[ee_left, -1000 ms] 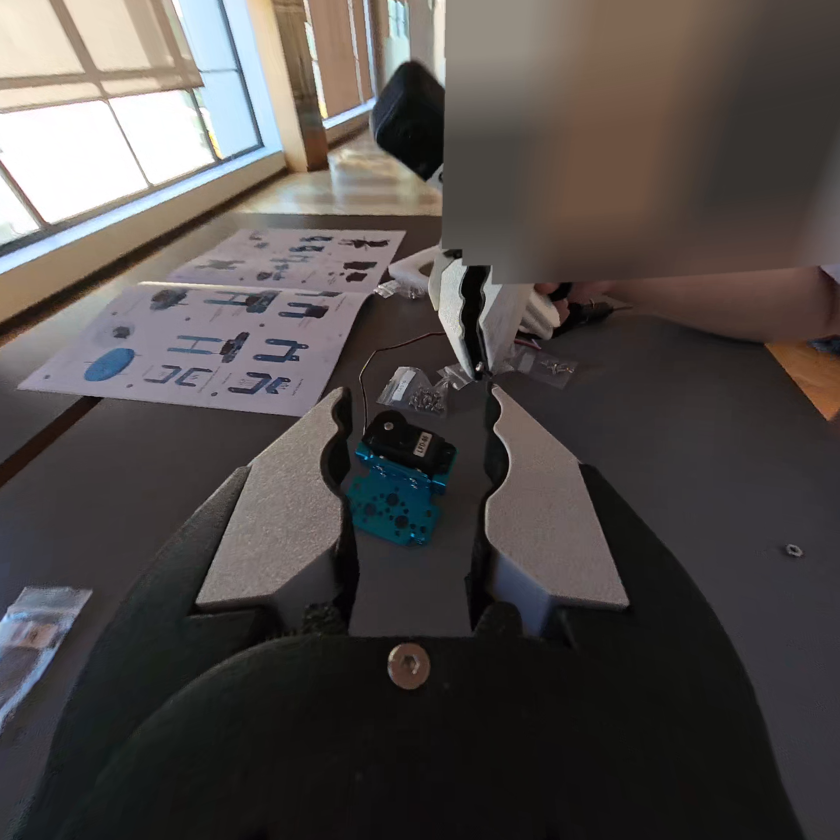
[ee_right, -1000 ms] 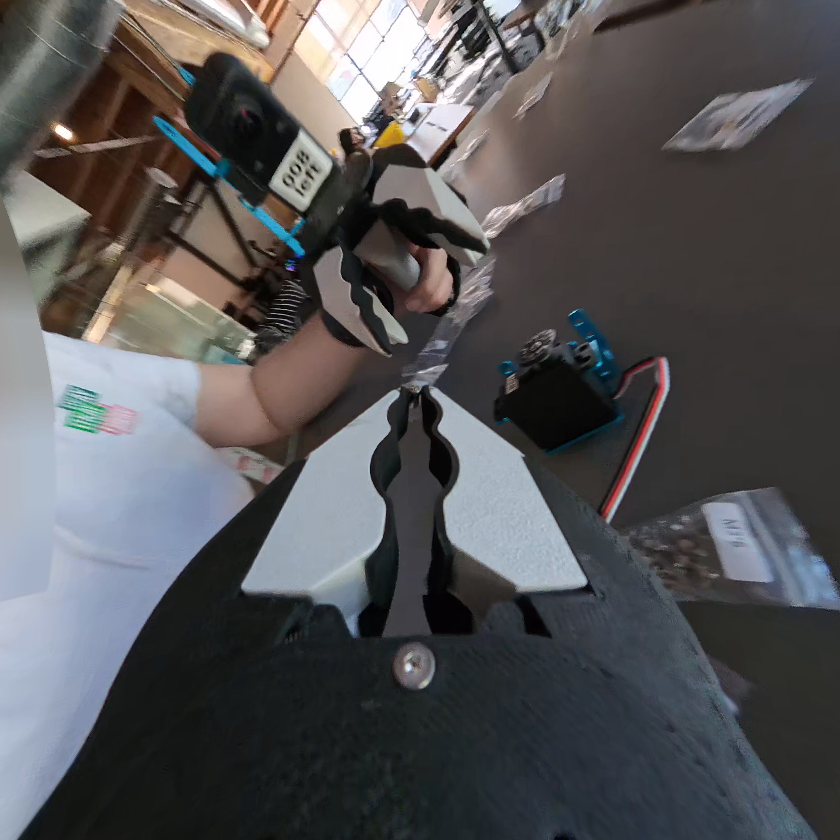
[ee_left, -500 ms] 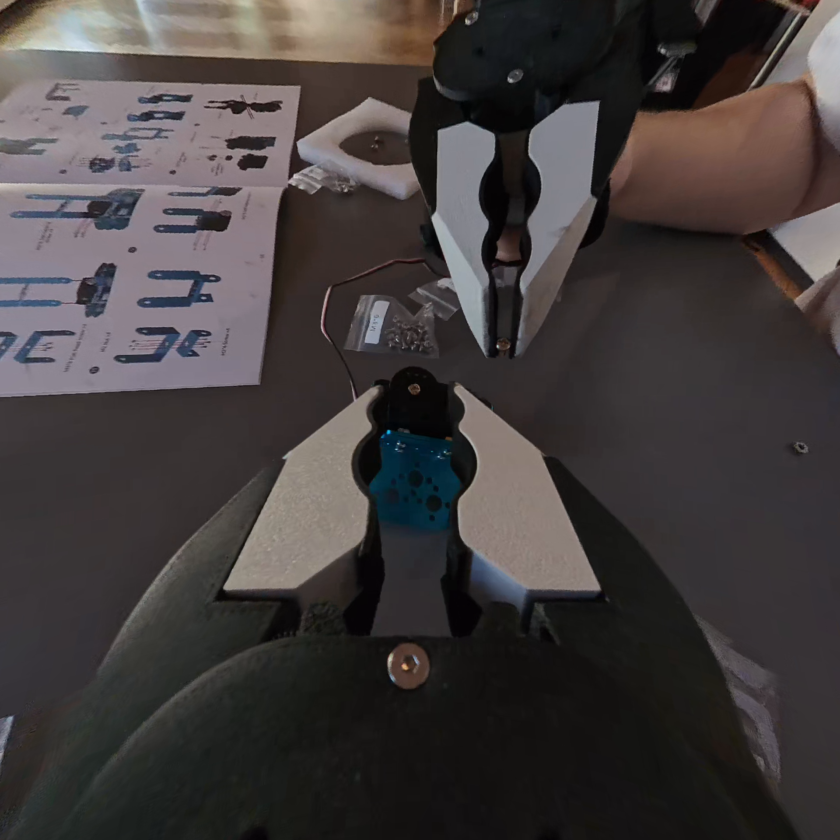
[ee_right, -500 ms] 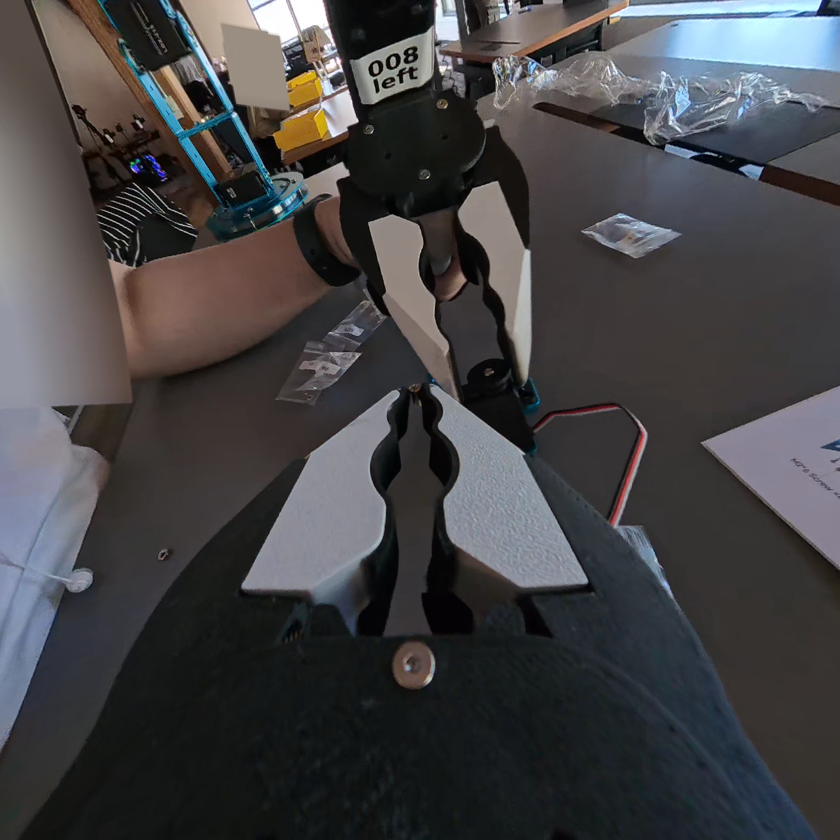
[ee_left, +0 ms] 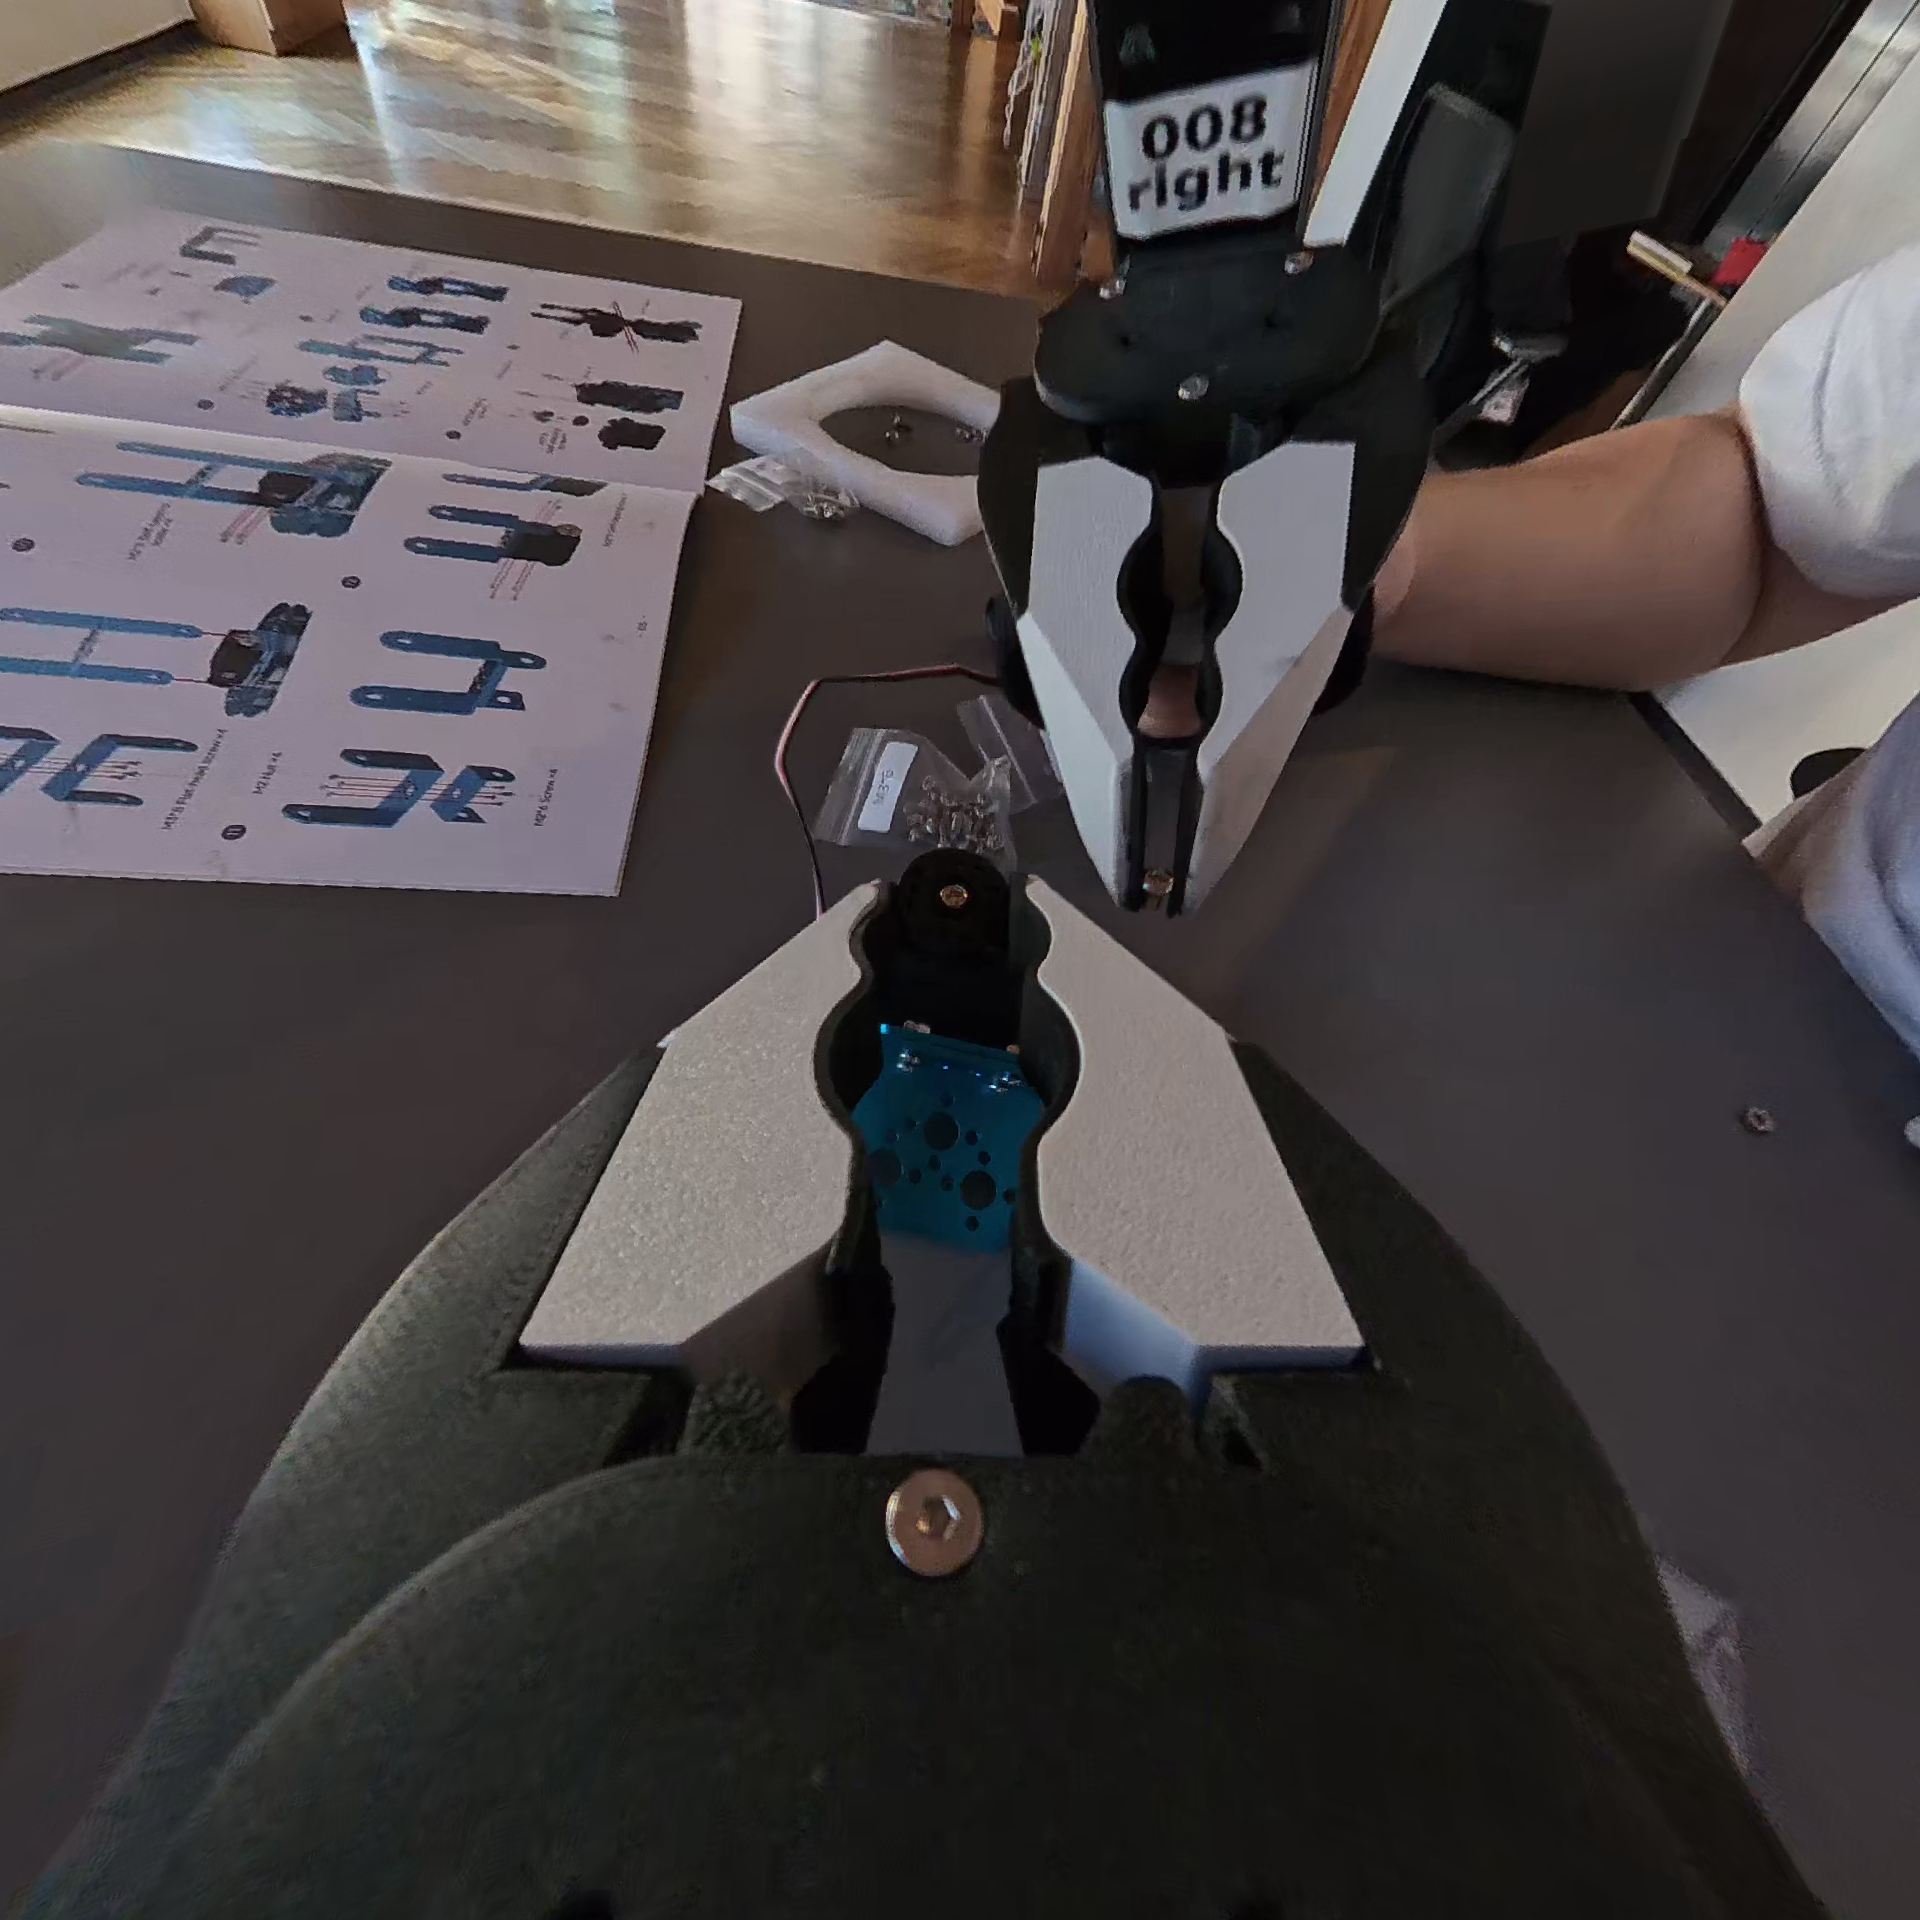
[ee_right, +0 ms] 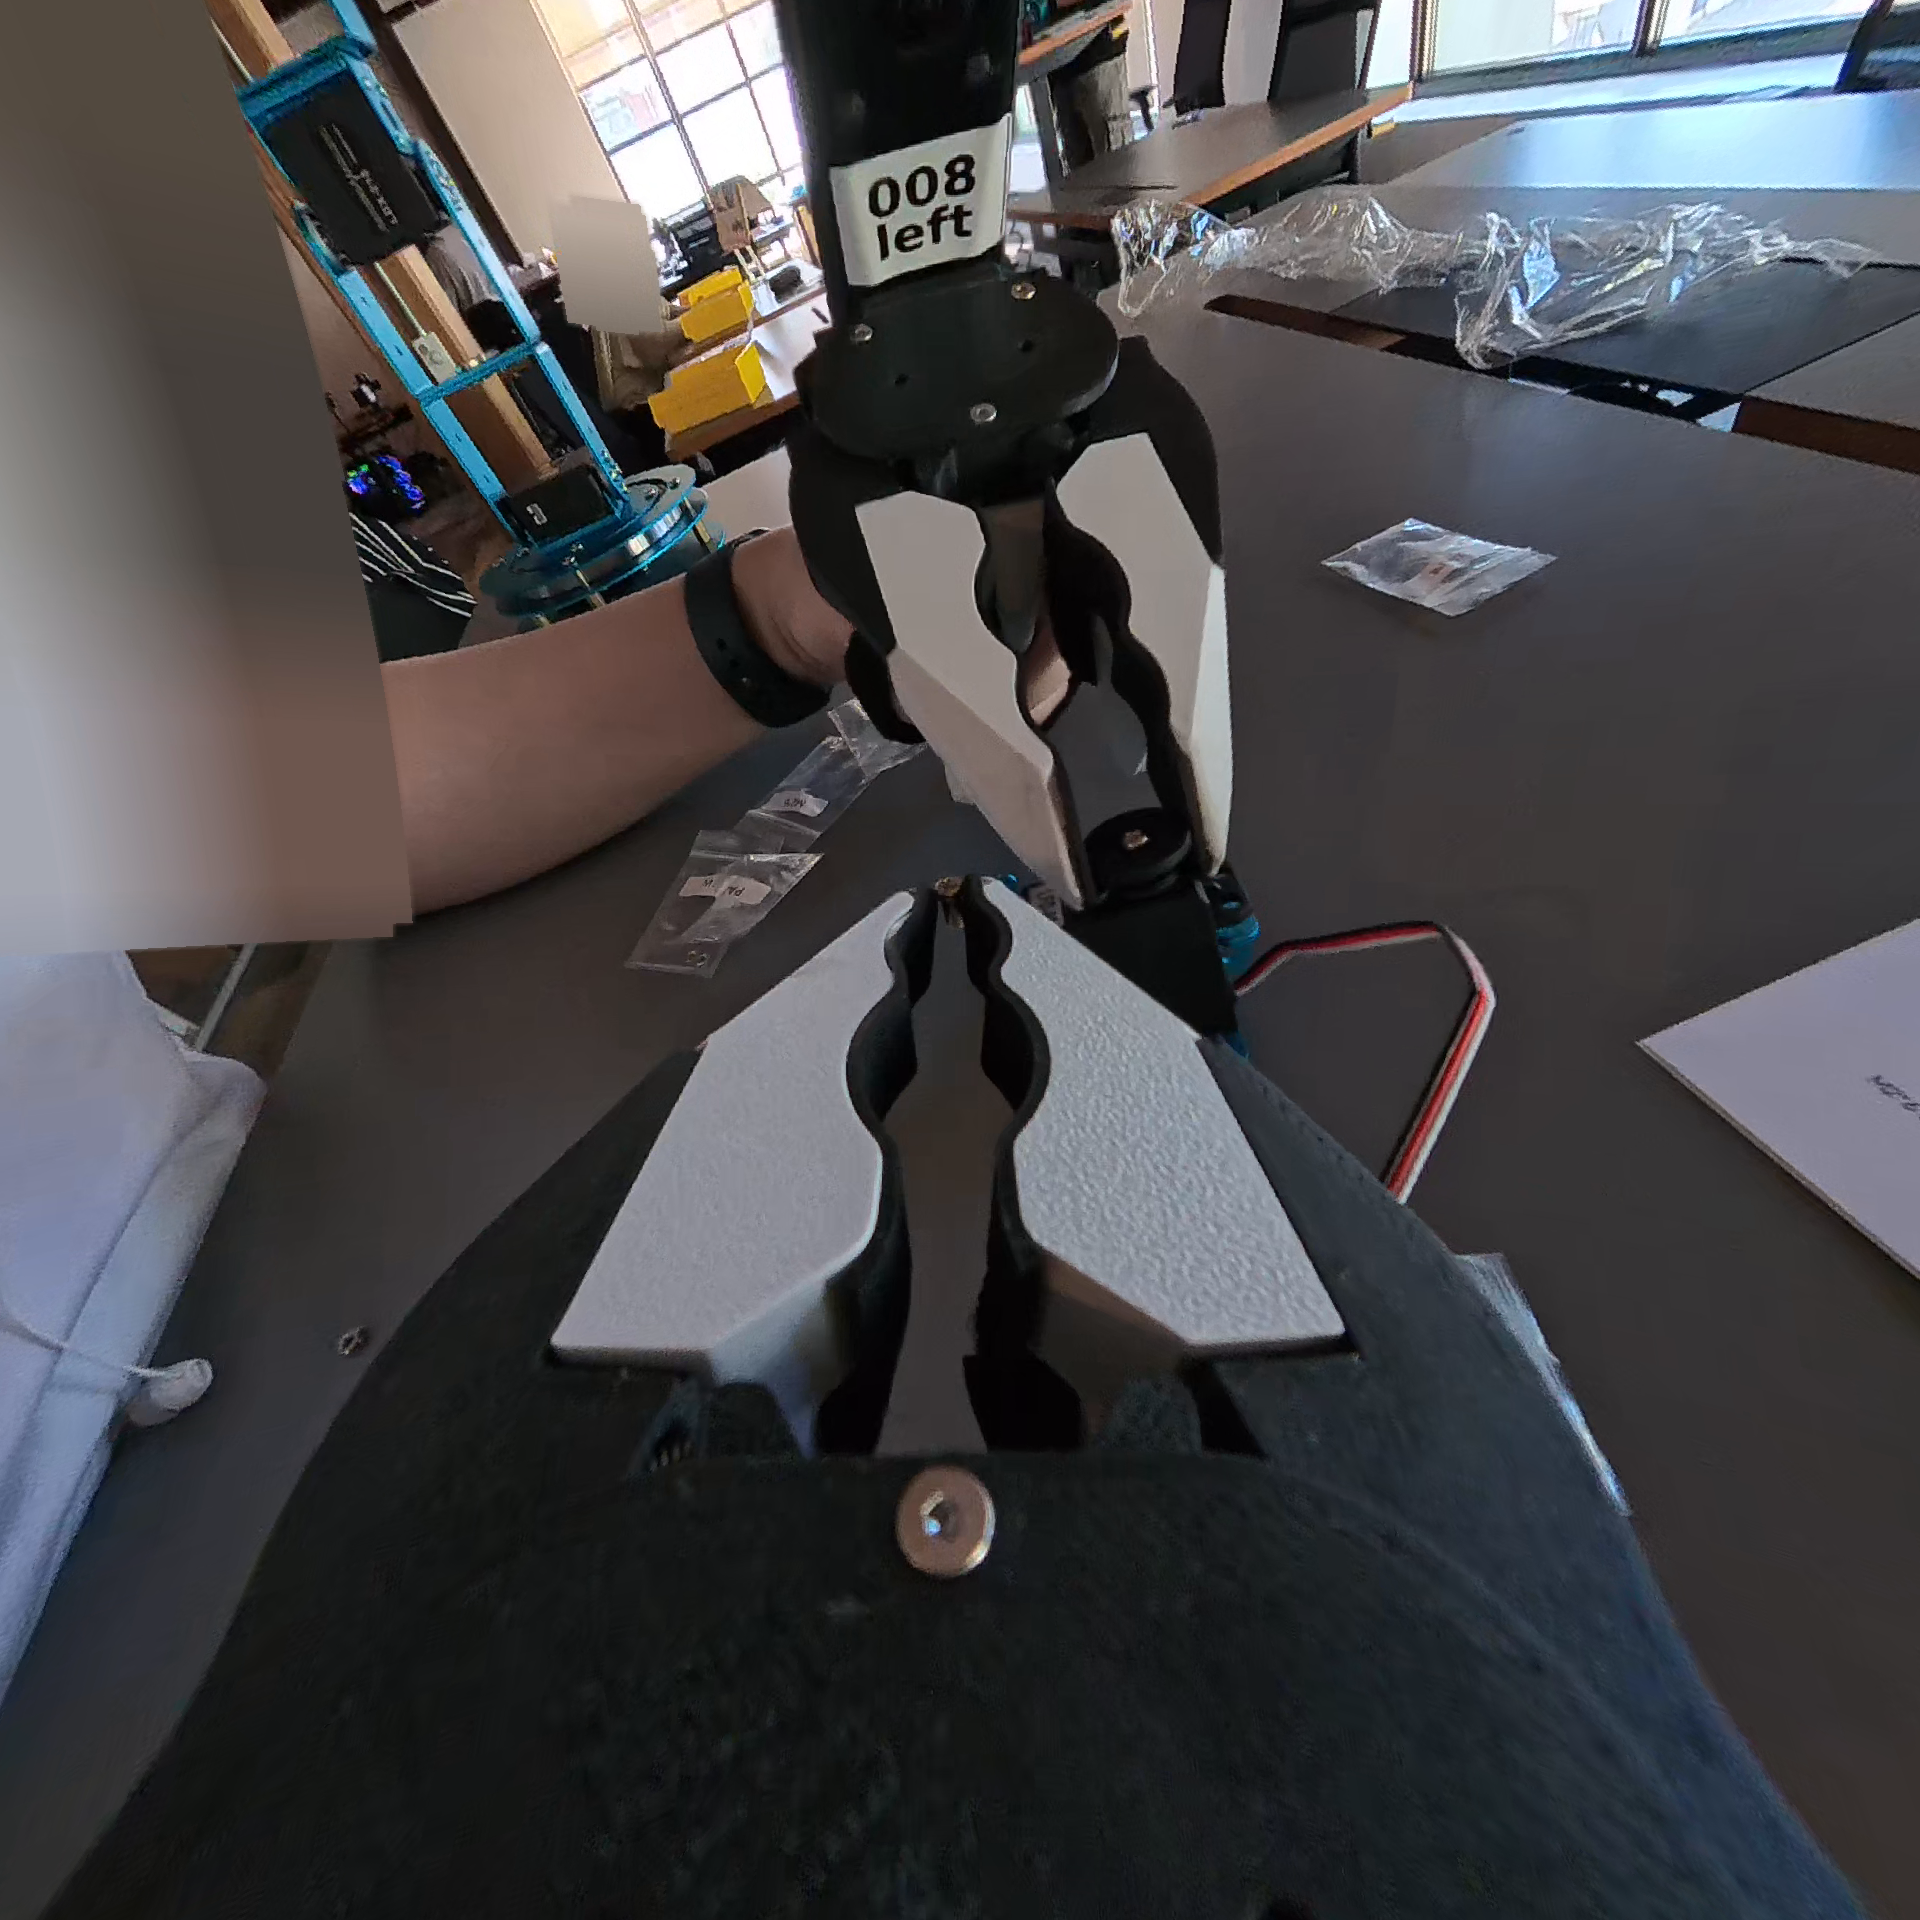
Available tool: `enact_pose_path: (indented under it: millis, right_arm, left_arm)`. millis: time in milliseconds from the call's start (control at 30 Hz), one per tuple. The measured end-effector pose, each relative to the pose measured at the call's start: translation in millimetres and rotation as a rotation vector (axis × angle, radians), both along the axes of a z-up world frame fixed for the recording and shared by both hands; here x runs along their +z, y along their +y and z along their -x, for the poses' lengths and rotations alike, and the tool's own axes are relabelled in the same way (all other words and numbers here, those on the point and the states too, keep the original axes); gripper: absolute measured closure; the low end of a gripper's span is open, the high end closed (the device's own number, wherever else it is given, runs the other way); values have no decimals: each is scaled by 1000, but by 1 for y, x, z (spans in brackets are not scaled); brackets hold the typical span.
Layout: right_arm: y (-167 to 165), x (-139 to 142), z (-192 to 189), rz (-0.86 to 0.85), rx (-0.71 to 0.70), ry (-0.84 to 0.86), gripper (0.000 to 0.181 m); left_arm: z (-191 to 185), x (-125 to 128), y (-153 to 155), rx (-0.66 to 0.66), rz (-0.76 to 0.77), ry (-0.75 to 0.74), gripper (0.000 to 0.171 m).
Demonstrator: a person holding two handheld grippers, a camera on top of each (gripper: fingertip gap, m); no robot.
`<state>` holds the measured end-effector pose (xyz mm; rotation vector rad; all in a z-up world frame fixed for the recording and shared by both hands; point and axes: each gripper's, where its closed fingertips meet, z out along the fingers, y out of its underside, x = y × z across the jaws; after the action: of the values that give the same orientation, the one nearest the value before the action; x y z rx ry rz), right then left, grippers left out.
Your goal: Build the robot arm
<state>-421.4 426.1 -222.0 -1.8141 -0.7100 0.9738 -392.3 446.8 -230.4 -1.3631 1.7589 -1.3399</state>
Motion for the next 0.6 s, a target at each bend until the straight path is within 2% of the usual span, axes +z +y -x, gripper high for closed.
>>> enact_pose_path:
  millis: [233,600]
  right_arm:
    - [4,6,-3,-46,-24,22,176]
    - [6,5,-5,-79,-20,31,176]
  left_arm:
    - [-1,15,3,23,62,-40,151]
    - [-4,13,3,31,76,-31,151]
